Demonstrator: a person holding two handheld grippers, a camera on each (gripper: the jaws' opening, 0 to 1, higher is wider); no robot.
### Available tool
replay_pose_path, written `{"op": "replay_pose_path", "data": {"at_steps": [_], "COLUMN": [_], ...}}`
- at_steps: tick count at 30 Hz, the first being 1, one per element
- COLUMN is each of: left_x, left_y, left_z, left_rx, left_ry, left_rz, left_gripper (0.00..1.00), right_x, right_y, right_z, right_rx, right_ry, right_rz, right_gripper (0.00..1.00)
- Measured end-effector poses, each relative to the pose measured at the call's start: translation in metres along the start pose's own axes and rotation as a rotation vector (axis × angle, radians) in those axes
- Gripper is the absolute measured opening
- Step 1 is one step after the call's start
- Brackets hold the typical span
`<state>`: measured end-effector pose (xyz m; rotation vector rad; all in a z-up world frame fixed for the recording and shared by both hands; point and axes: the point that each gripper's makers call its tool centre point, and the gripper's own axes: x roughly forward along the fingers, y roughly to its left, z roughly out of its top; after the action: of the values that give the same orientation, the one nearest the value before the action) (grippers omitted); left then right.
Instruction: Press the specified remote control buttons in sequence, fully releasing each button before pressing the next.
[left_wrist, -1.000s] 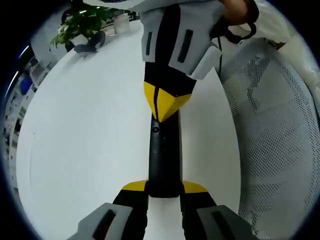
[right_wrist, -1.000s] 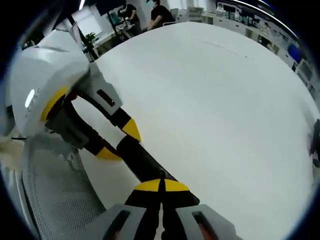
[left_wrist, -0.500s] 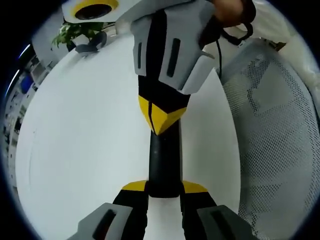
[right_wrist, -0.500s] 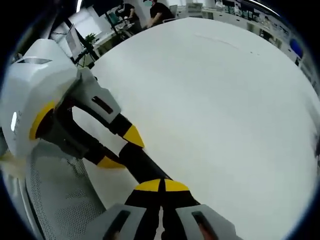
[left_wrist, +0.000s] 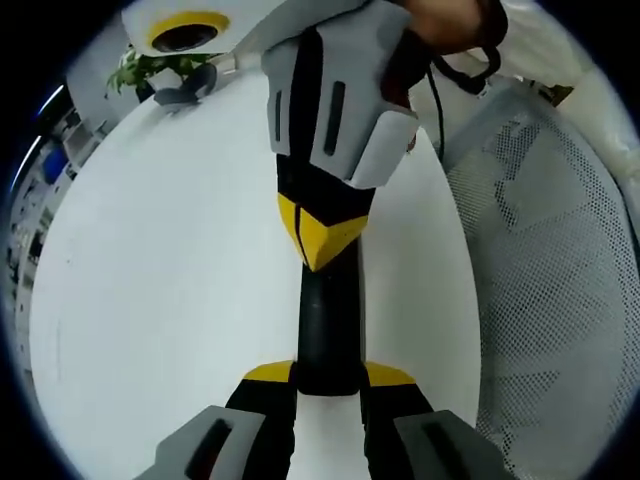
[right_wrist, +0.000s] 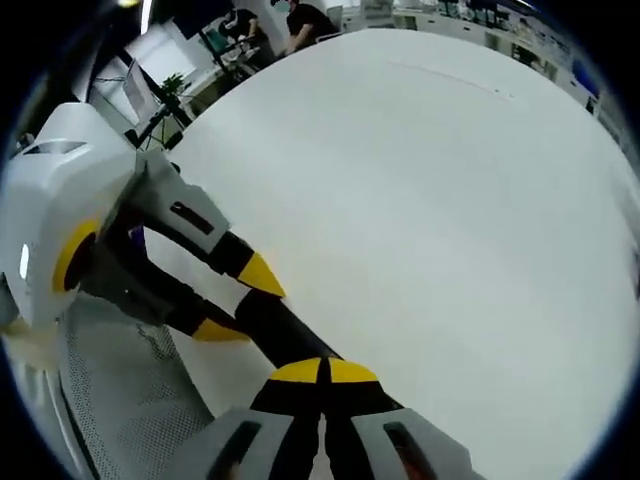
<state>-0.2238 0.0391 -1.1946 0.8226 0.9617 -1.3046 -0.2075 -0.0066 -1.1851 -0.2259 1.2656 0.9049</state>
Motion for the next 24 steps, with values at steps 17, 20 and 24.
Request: {"op": "replay_pose_path", "data": {"at_steps": [17, 20, 24], "left_x": [-0.0002, 0.0, 0.0002], "left_y": [0.0, -0.0002, -0.0002], "left_z": [-0.0001, 0.0001, 0.0001], "left_rx": [-0.009, -0.007, -0.008], "left_ry": [0.003, 0.009, 0.016], "left_rz": [0.016, 0.015, 0.016], "left_gripper": [0.22, 0.22, 0.22], "right_x": [0.0021, 0.0017, 0.001], "right_y": [-0.0029, -0.0025, -0.0009], "right_z": [0.002, 0.002, 0.0013], "right_rx": [0.044, 0.053, 0.026], "right_ry": [-0.019, -0.021, -0.034], "right_rz": [-0.015, -0.012, -0.025], "right_gripper": [0.0, 0.0, 0.0]}}
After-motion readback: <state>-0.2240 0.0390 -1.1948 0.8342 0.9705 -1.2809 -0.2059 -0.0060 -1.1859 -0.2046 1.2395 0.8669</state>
